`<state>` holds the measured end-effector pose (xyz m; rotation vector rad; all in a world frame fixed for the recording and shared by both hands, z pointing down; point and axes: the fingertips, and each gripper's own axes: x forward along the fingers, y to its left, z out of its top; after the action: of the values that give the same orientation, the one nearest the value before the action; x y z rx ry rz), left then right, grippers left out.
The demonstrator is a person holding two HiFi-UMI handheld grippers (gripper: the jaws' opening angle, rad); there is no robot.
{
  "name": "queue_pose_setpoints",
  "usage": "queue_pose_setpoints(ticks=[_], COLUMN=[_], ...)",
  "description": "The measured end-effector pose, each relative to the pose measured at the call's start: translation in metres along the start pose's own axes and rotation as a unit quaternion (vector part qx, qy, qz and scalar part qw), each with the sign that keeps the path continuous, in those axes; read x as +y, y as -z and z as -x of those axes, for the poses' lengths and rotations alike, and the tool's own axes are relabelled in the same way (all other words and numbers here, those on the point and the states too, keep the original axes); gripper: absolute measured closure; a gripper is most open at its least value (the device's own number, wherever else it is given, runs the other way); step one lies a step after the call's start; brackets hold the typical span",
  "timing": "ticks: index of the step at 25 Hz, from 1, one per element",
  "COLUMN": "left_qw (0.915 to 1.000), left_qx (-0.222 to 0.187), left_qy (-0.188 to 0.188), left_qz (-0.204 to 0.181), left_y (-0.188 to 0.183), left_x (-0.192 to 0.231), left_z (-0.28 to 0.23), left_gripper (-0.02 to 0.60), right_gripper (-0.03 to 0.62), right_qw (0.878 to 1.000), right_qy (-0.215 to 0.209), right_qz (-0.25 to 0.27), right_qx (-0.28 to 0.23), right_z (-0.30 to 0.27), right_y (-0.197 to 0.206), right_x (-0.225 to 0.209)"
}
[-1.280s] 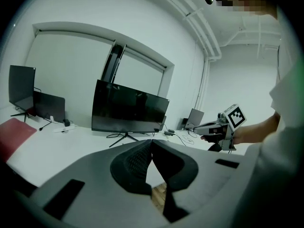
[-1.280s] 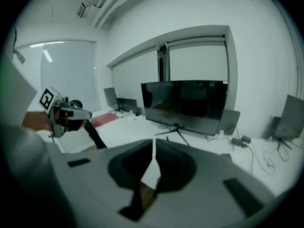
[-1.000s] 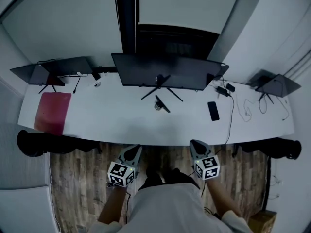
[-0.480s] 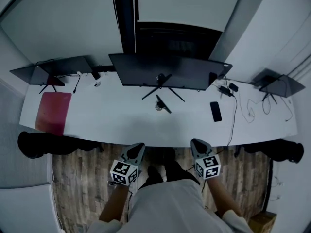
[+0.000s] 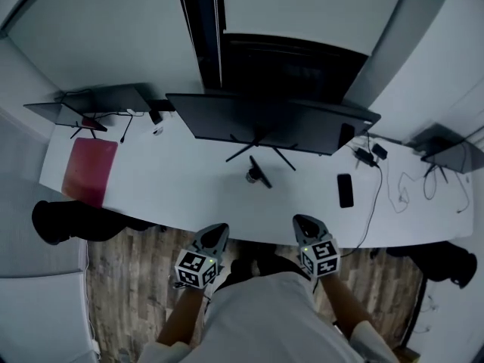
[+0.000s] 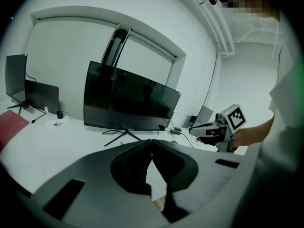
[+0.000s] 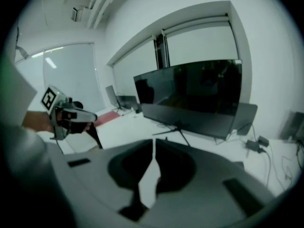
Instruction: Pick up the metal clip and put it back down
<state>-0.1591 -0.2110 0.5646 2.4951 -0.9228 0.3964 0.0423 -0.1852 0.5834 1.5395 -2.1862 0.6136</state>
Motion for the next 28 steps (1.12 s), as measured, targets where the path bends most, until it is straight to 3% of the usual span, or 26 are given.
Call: queue_pose_setpoints(ticks=[13, 28], left_qw=[0.9955, 0.9636], left_qx=[0.039, 0.086], left_qy=[-0.033, -0.025], left_qz=[0.08, 0.252], left_y=[0.011, 0.053], left_x=[0.029, 0.082], left_z=[-0.092, -0.194], left_gripper=[0.549, 0.537], right_gripper=[0.557, 0.557], right_qw=[0.998, 0.993], right_qy=[-0.055, -0.085], right_qz=[-0.006, -0.039], right_qx=[0.042, 0.077], right_z=[-0.057, -0.109], right_y=[0.014, 0.042], right_x=[-0.06, -0.089])
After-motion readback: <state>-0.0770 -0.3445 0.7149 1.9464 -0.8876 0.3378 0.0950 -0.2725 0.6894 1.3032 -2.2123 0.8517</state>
